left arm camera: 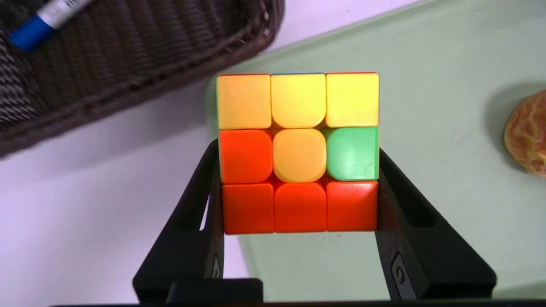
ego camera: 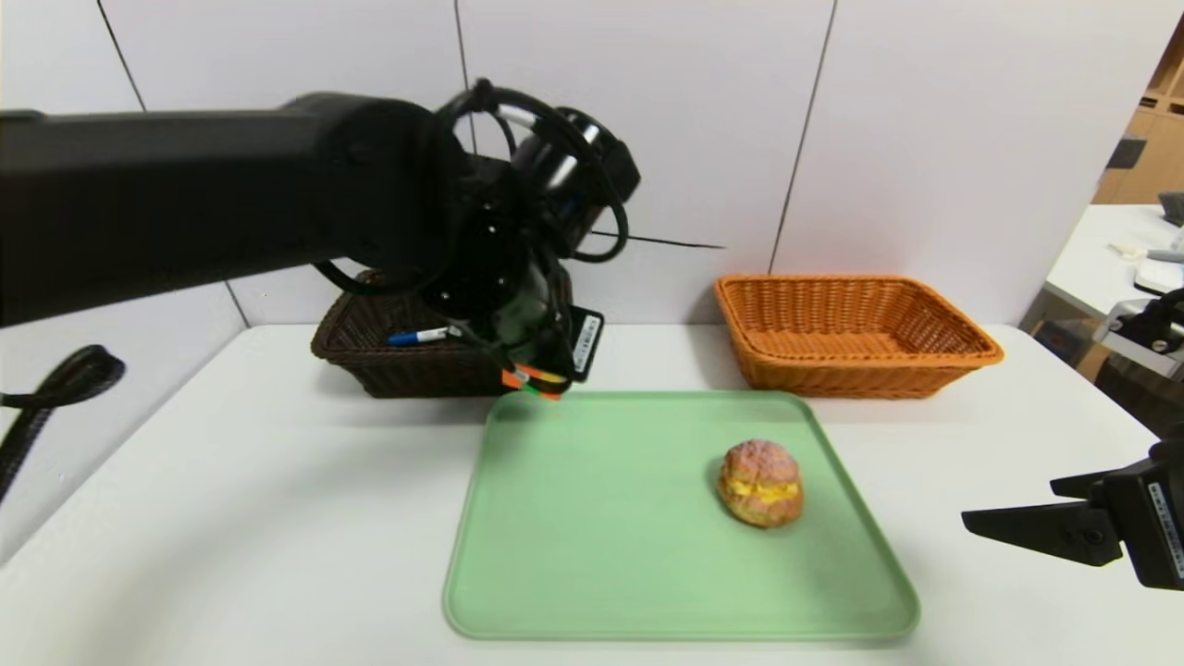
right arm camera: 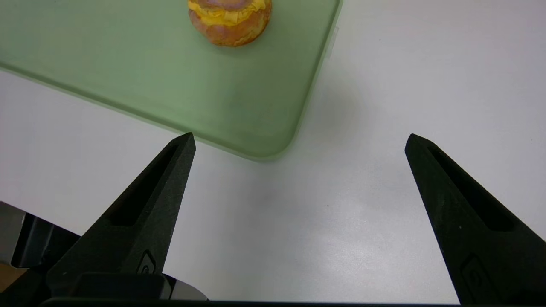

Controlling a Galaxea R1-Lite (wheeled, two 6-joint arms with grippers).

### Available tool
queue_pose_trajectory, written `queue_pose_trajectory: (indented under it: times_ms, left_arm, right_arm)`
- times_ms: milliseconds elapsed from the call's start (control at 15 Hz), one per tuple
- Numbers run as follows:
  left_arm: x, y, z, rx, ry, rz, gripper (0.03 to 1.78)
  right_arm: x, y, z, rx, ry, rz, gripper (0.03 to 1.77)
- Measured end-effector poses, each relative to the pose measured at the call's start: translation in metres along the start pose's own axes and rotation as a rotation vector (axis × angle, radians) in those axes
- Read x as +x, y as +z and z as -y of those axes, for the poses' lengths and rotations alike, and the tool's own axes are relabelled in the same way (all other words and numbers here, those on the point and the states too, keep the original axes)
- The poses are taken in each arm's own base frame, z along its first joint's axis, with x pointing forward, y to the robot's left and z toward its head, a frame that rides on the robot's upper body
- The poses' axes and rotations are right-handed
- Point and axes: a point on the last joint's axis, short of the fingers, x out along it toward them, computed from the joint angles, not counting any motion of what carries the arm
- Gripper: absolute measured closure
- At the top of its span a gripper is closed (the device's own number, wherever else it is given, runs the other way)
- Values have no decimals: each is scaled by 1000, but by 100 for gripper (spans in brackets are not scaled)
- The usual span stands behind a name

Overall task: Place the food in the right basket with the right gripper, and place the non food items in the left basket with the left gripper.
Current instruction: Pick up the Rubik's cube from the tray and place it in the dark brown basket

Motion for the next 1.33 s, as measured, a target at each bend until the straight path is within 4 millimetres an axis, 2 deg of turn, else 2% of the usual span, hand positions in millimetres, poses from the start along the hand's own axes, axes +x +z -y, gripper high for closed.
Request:
queue_pose_trajectory:
  times_ms: [133,267,467,667,933,1133,1333]
  left_arm:
    - [-18,8,-22,87,-11,38,86]
    - [-27,14,-45,184,-36,57,86]
    - [-21,19,-85,314,-63,55,86]
    - [-3,23,-120,420,-55,43,86]
    - [31,27,-165,572,-103,98,86]
    - [58,28,-183,627,-116,136,86]
    - [88,30,-186,613,-100,154,86]
  right_arm:
    - [0,0,0,0,0,1,10]
    - [0,1,0,-3,3,1,10]
    - [0,1,0,-3,2,0,10]
    - [1,1,0,-2,3,-2,10]
    - [4,1,0,-5,7,-14,10]
    - [6,1,0,-4,7,-23,10]
    - [8,0,0,-2,6,-33,10]
